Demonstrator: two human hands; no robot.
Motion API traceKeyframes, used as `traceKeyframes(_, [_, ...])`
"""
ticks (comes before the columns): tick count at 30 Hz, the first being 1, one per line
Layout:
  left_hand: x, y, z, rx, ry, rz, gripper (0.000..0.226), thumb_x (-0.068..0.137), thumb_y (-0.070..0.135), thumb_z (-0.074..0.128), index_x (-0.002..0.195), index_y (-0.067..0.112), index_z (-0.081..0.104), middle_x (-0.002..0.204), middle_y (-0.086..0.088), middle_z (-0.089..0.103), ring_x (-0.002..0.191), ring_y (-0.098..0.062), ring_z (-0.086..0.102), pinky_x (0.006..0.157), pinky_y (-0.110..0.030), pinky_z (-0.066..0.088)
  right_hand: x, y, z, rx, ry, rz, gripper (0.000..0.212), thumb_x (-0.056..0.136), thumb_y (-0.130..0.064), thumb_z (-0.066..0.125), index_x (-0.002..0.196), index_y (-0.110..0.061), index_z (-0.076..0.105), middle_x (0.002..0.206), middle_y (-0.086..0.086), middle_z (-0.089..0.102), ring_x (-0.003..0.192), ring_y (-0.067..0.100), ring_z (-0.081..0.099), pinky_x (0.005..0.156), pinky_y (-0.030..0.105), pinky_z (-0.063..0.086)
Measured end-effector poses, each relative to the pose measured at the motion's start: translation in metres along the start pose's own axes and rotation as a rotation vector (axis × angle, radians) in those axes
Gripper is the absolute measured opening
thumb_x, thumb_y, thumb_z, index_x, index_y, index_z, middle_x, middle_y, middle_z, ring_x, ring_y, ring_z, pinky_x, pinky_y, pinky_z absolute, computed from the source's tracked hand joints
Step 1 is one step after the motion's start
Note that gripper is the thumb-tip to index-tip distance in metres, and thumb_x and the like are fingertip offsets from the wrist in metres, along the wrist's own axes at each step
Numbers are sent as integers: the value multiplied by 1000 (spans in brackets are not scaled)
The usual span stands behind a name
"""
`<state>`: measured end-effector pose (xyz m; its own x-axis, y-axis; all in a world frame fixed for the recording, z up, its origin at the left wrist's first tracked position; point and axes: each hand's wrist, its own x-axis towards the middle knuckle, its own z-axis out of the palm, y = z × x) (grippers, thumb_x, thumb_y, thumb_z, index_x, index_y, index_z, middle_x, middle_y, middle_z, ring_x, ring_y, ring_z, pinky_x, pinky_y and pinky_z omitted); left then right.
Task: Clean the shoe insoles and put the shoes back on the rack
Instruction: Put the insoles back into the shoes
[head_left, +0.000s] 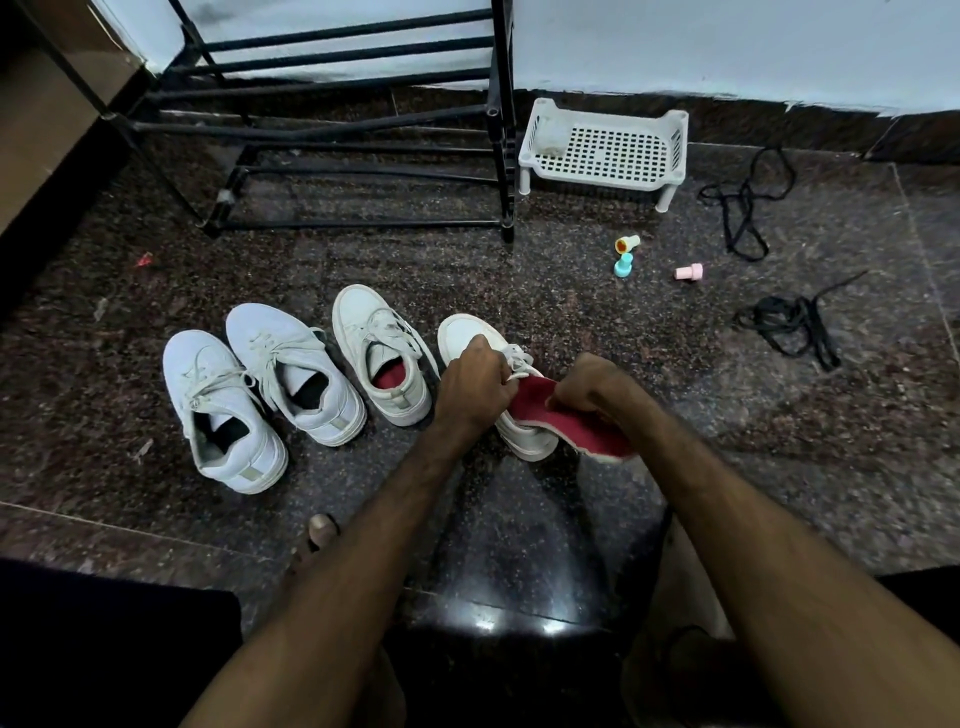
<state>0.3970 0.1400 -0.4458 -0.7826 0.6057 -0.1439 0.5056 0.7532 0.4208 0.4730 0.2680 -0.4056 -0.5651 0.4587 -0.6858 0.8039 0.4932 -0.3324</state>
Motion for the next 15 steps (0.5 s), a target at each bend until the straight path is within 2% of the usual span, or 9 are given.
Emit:
traceKeyframes(2, [1, 2, 0, 42, -10, 15, 20, 82, 28, 66, 86, 9, 70, 102, -12, 53, 89, -33, 61, 73, -41, 48, -5, -5, -2, -82, -55, -34, 26, 91, -21, 55, 104, -2, 67, 97, 12, 67, 74, 19, 60, 55, 25, 44])
traceKeyframes(4, [2, 1, 0, 36, -4, 5, 20, 81, 28, 66, 86, 8, 71, 101, -13, 54, 88, -33, 61, 74, -41, 48, -6, -7, 0, -78, -109, -42, 24, 94, -17, 50, 96, -3, 68, 94, 13, 67, 60, 16, 57, 50, 24, 42])
traceKeyframes(6, [2, 1, 1, 6, 7, -8, 18, 80, 25, 67, 84, 9, 72, 99, -13, 56, 88, -32, 62, 74, -40, 48, -3, -2, 5, 9, -130, -3, 26, 95, -15, 47, 78, -4, 63, 82, 14, 65, 43, 13, 51, 40, 20, 38])
traceKeyframes(8, [3, 1, 1, -28, 12, -23, 14, 78, 23, 68, 81, 10, 72, 97, -12, 57, 87, -31, 62, 74, -39, 48, 0, 3, 14, 146, -129, 58, 29, 95, -15, 48, 70, -5, 58, 78, 15, 62, 39, 16, 47, 41, 22, 36])
traceKeyframes(9, [3, 1, 1, -38, 14, -32, 13, 78, 23, 68, 80, 11, 72, 97, -12, 57, 87, -30, 62, 74, -39, 48, 2, 3, 19, 183, -112, 70, 27, 95, -15, 49, 72, -4, 59, 82, 16, 64, 43, 17, 48, 41, 23, 36])
traceKeyframes(11, [4, 1, 1, -55, 19, -43, 12, 78, 23, 68, 77, 12, 72, 96, -11, 58, 86, -29, 62, 73, -38, 48, 2, 0, 25, 202, -46, 54, 20, 93, -15, 51, 88, -1, 65, 94, 17, 69, 59, 22, 59, 45, 25, 40])
traceKeyframes(13, [4, 1, 0, -72, 15, -53, 11, 78, 24, 69, 76, 13, 71, 95, -10, 59, 87, -29, 62, 74, -38, 48, -1, -6, 28, 182, 3, 23, 25, 91, -15, 52, 104, 2, 66, 104, 18, 69, 84, 27, 68, 59, 28, 47])
traceKeyframes(15, [4, 2, -2, -73, 6, -56, 12, 78, 24, 69, 75, 13, 71, 96, -11, 59, 89, -29, 61, 76, -38, 47, -2, -10, 27, 135, 47, -4, 30, 91, -17, 52, 107, 3, 65, 108, 18, 68, 99, 29, 67, 68, 29, 46])
